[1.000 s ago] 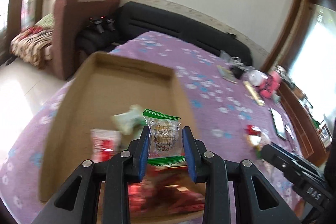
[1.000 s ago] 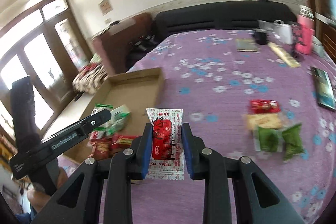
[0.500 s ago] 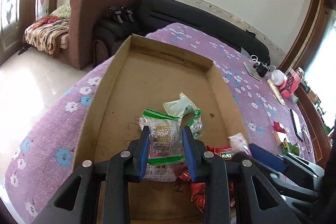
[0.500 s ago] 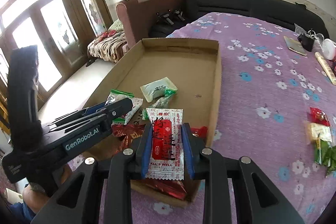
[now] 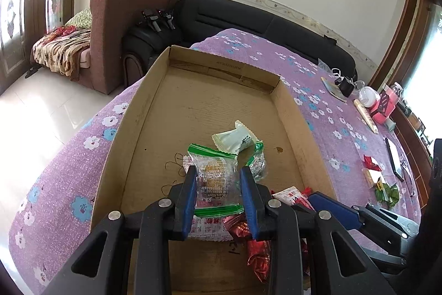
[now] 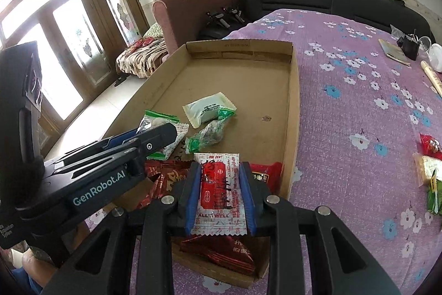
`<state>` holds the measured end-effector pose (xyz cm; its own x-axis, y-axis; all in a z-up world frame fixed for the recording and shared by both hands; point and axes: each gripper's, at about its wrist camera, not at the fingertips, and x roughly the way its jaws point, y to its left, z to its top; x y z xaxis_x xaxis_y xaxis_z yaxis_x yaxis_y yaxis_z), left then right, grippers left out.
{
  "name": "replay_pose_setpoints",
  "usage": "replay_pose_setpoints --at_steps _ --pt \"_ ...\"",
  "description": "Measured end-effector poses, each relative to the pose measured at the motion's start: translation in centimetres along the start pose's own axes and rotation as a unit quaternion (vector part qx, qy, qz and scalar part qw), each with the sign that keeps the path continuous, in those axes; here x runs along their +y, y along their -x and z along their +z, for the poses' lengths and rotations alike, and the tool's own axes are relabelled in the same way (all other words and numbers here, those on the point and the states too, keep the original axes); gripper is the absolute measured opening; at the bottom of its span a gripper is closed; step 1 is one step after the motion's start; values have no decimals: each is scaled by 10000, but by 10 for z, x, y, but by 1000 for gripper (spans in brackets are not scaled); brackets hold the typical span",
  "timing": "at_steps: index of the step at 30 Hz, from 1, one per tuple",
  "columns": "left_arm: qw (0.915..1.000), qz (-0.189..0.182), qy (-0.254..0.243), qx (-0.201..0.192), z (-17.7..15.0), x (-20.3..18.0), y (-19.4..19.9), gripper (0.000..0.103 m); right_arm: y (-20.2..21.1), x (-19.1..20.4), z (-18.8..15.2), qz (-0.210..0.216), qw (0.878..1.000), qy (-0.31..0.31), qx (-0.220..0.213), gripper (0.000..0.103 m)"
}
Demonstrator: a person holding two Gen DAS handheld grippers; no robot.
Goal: Organize snacks
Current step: 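Carry both packets over the box and open both grippers to drop them, then move both open grippers back toward the green packets on the pile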
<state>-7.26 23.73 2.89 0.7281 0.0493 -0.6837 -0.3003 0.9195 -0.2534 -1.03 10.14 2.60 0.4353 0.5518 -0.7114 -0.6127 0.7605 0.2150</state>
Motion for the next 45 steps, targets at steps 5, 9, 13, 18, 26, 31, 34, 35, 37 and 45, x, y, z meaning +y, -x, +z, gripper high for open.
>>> replay_pose_setpoints --at_steps 5,9,13,18,26,31,34,35,37,45 --pt "9999 -23 104 88 0 4 -3 37 8 -1 -1 42 9999 -35 -85 29" --pt "9999 -24 116 79 0 4 -3 39 19 -1 1 49 9997 -55 -242 29" --pt "9999 -27 96 27 0 4 -1 52 31 -5 2 77 9991 -146 -383 30" --pt "9999 -9 99 -54 0 4 3 58 51 -21 0 155 9974 -394 -578 37" --pt "9991 275 -53 -303 -3 -2 11 74 88 -64 -4 125 9927 -742 -937 37" --pt "9987 411 -54 -305 -2 -5 13 79 107 -102 -10 72 9874 -1156 -1076 37" --pt "9990 367 -30 -238 -2 -12 16 79 119 -126 -16 -118 9835 -1334 -1217 37" --pt "9991 326 -67 -272 -1 -18 20 79 123 -134 -18 -186 9821 -1397 -1253 37" --pt "9987 272 -230 -377 0 -32 27 79 134 -155 -22 -282 9765 -1619 -1395 37" --pt "9946 -397 -753 -596 -7 -100 39 85 156 -246 -37 -1063 9594 -2326 -1187 37"
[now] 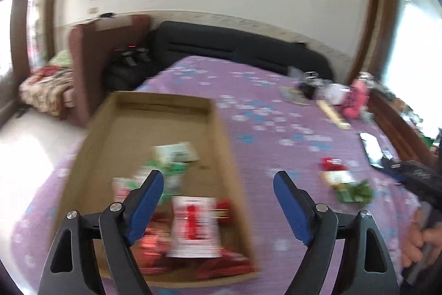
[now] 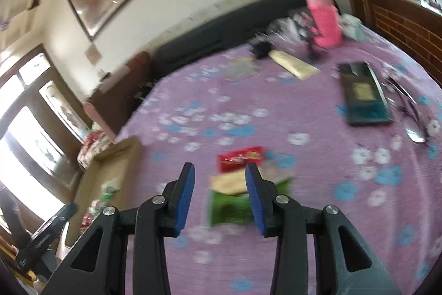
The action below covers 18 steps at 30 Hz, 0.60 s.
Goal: Organize snacks
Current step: 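Move both open grippers back toward the green packets on the pile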
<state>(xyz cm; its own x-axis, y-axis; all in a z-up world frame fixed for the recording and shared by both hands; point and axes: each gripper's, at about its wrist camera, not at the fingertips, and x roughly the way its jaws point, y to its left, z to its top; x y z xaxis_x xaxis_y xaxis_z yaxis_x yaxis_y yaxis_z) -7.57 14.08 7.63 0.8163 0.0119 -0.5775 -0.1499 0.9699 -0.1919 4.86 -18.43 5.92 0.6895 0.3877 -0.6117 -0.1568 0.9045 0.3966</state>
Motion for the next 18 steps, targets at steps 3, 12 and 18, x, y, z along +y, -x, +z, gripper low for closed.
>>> replay_pose_setpoints --at_steps 3,12,18 --pt "9980 -398 -70 494 3 -25 -13 85 -9 -25 -2 -256 9995 -146 112 37" --pt "9918 -627 -549 973 -3 -74 -33 85 -36 -28 -19 131 9972 6 739 37" --pt "9891 -719 -661 1104 -3 -82 -41 85 -45 7 -36 109 9913 934 924 32"
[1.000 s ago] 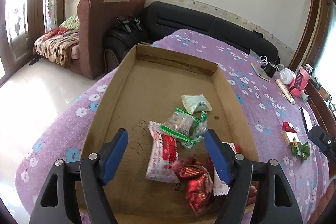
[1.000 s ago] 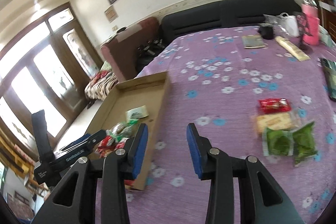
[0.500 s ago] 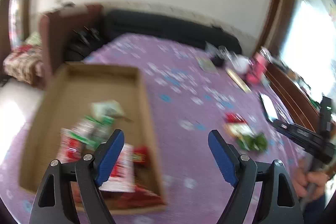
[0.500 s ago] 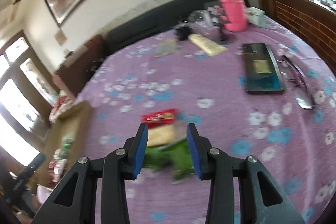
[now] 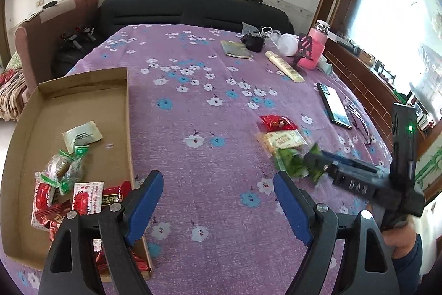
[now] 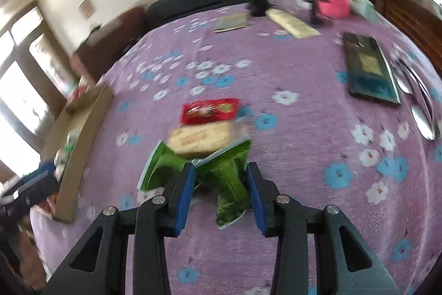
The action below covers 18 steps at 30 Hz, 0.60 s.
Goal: Organize snacks
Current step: 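Move both open grippers back toward the green packets on the pile, then grasp a green packet with the left while the right grasps another green packet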
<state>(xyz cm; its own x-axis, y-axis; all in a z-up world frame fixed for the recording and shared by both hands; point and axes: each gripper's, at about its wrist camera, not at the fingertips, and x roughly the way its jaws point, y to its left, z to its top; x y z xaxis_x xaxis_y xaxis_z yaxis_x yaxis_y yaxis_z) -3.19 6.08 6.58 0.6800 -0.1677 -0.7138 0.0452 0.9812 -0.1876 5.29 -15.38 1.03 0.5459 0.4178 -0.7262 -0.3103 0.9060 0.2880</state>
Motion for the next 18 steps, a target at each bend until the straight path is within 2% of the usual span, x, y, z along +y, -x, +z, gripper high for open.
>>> replay_pose_setpoints --at_steps 2,3,4,5,10,14,18 --pt "10000 -8 2 14 0 0 -1 85 -2 16 -4 314 9988 368 104 24" --pt "10000 -18 0 31 0 0 -2 85 -2 21 -5 607 9971 433 153 14" --pt "10000 -25 -8 46 0 -1 -3 85 0 24 -5 962 9944 410 163 11" --pt "10000 -25 -15 57 0 -2 -4 85 3 23 -4 1103 9932 348 95 5" --pt "9999 5 -40 122 1 -5 -10 85 6 4 -1 802 9967 -121 -21 4" --pt "9997 127 -37 196 9 -8 -24 85 8 1 0 732 9971 -210 -51 5" --pt "9981 258 101 544 18 -8 -55 85 9 -5 0 728 9968 -308 -86 5"
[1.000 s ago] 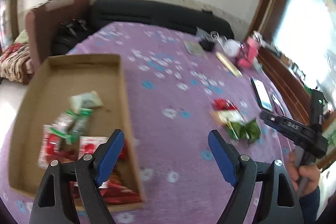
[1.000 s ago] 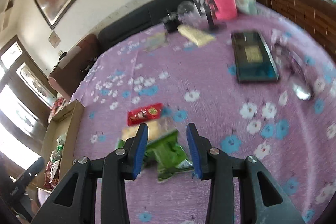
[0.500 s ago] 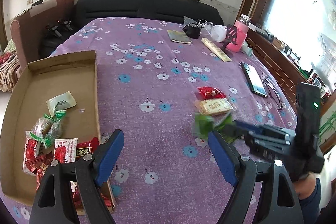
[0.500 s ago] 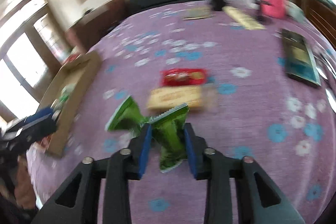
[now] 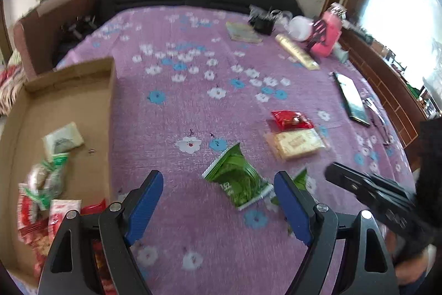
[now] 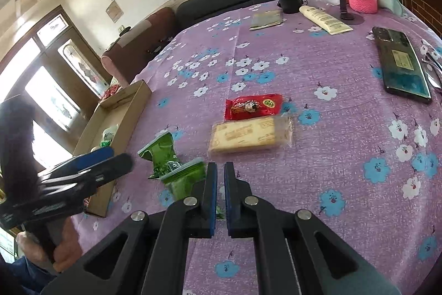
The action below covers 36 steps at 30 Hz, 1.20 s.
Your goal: Organize snacks
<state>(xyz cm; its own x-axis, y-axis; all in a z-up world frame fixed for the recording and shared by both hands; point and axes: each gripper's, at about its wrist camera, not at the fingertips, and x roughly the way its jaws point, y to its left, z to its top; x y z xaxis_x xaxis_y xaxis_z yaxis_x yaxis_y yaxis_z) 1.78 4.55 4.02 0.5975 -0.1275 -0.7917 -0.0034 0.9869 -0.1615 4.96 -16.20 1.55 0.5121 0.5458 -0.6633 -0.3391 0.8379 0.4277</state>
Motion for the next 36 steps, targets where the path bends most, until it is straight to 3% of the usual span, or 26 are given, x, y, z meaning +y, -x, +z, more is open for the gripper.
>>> replay_pose_setpoints --at_steps 5,7,8,12,13,15,18,21,27,31,36 --pt "9994 66 31 332 5 -8 -32 83 6 -6 2 51 9998 -154 -105 5" --pt "9992 101 -86 374 2 -14 -40 61 6 -5 3 70 9998 -131 -105 5" --pt "9992 142 -150 350 -1 -16 -42 59 6 -3 3 74 9999 -107 -107 5" --pt "9981 395 -458 110 -7 -24 -40 36 5 1 2 137 9999 -2 -89 10" --pt "9984 351 -440 68 -7 -23 -39 35 4 3 2 139 9999 43 -71 13" --pt "9991 248 -348 25 -6 -17 -39 33 4 8 1 160 9998 132 -62 29" --pt "9995 216 -196 -84 -4 -9 -36 33 2 18 -2 202 9990 389 -54 39" --pt "9993 193 -22 -328 -1 -2 -26 33 -6 33 -7 163 9971 744 81 40" --pt "9953 323 187 -890 4 7 -6 33 -28 58 -19 -496 9886 1402 237 40" --pt "9958 246 196 -860 5 8 -7 33 -40 64 -26 -912 9807 1695 347 36" --pt "9962 203 186 -828 3 7 -8 33 -33 58 -25 -834 9841 1549 237 29"
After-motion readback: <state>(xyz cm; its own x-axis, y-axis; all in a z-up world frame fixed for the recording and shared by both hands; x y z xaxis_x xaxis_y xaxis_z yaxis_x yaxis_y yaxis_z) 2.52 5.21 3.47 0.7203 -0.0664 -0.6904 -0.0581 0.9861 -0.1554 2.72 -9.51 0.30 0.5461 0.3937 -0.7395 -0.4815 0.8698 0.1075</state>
